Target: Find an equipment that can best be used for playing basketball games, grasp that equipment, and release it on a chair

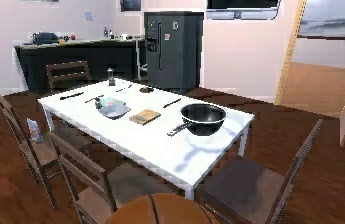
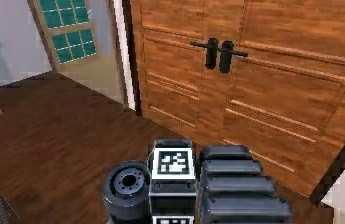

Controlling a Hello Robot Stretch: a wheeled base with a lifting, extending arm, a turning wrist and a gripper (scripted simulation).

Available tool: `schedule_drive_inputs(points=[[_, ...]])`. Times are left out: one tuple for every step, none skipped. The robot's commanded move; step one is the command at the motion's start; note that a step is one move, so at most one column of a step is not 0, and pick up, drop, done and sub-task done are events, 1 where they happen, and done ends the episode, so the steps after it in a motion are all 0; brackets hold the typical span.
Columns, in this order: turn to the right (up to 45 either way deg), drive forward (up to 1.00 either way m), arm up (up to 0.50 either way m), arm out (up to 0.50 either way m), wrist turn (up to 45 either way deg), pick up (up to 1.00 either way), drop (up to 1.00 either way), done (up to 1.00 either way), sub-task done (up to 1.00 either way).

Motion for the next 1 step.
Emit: schedule_drive_inputs(points=[[21.0, 0.00, 0.00, 0.00, 0.0, 0.00, 0.00, 0.00, 0.00]])
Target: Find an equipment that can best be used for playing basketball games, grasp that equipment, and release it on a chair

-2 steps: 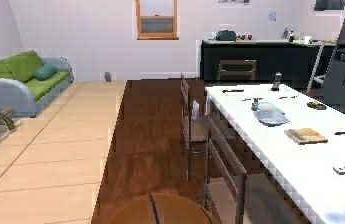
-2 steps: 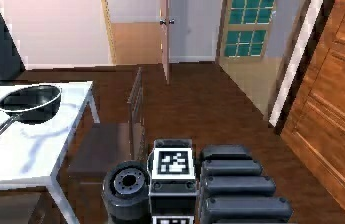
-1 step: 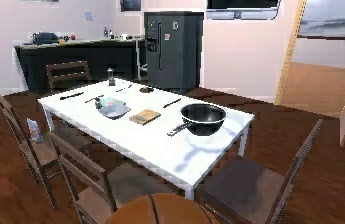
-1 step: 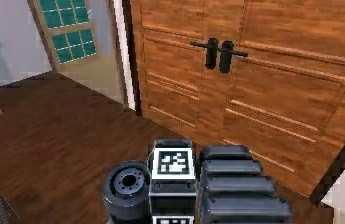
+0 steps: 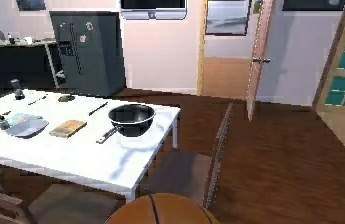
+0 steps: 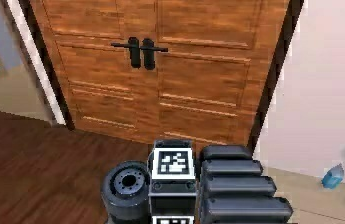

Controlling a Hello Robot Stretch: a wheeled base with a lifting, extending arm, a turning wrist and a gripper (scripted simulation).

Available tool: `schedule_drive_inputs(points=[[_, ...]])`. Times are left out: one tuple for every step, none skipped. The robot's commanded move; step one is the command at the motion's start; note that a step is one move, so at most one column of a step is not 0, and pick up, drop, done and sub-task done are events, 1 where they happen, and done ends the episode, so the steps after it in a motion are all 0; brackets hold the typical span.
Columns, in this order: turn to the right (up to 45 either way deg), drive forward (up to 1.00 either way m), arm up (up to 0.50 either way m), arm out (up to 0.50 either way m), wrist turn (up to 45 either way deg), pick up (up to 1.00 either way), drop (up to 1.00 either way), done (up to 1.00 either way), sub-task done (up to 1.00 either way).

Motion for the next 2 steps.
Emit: schedule_drive_inputs(points=[[-45.0, 0.00, 0.00, 0.00, 0.0, 0.00, 0.00, 0.00, 0.00], [-45.0, 0.00, 0.00, 0.00, 0.0, 0.00, 0.00, 0.00, 0.00]])
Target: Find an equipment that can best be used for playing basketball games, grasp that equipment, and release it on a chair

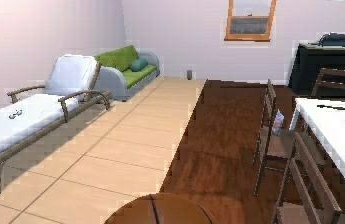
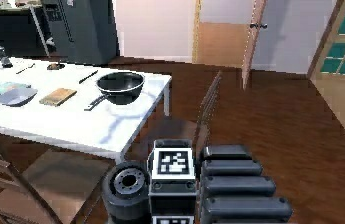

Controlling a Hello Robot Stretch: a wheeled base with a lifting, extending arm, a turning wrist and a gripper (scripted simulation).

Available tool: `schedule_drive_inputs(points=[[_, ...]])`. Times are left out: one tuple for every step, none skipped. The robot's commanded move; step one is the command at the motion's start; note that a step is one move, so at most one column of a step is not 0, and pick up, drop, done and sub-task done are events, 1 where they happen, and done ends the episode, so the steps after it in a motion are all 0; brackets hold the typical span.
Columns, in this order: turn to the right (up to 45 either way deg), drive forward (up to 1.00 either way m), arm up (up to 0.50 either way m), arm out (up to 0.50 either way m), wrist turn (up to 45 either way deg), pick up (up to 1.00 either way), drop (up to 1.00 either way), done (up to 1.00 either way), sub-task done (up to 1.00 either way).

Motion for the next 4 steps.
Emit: schedule_drive_inputs(points=[[-12.0, 0.00, 0.00, 0.00, 0.0, 0.00, 0.00, 0.00, 0.00], [0.0, 0.00, 0.00, 0.48, 0.0, 0.00, 0.00, 0.00, 0.00], [0.0, 0.00, 0.00, 0.00, 39.0, 0.00, 0.00, 0.00, 0.00], [0.0, 0.00, -0.30, 0.00, 0.0, 0.00, 0.00, 0.00, 0.00]])
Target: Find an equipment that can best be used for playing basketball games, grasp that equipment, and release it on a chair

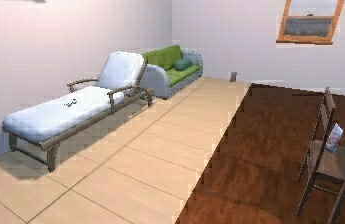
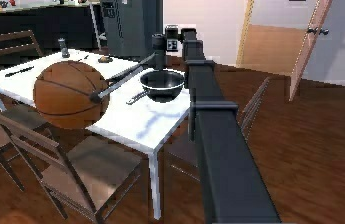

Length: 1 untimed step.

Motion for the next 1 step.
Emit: schedule_drive_inputs(points=[[0.0, 0.00, -0.50, 0.00, 0.0, 0.00, 0.00, 0.00, 0.00]])
